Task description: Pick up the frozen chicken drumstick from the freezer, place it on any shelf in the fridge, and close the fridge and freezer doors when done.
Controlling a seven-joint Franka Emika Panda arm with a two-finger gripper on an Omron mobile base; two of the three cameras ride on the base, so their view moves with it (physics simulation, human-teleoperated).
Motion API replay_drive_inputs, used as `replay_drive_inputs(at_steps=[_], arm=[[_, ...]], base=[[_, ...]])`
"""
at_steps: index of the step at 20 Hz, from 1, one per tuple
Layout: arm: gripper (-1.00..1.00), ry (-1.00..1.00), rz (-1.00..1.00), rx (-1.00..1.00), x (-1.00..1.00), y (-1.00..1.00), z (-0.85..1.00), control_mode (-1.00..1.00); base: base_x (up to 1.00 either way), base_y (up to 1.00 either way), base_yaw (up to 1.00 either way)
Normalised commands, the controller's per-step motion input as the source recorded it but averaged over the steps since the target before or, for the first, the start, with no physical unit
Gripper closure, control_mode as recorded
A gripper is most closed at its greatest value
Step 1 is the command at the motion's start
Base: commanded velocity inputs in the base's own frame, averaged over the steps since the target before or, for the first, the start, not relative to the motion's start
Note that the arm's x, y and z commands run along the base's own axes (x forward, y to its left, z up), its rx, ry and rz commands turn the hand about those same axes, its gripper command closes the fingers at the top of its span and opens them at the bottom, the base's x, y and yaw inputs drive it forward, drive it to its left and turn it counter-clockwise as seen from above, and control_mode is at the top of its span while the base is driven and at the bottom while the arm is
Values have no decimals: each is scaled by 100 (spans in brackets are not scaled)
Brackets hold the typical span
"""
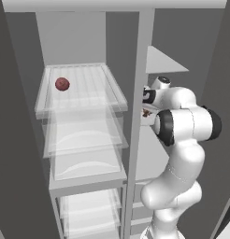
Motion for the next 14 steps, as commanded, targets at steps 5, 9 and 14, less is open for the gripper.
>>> replay_drive_inputs(at_steps=[5, 9, 14], arm=[[100, 0, 0, 0, -100, 0, 5, -100], [100, 0, 0, -3, -100, 13, 54, -100], [100, 0, 0, -5, -100, 15, 90, -100]], base=[[0, 0, 0], [0, 0, 0], [0, 0, 0]])
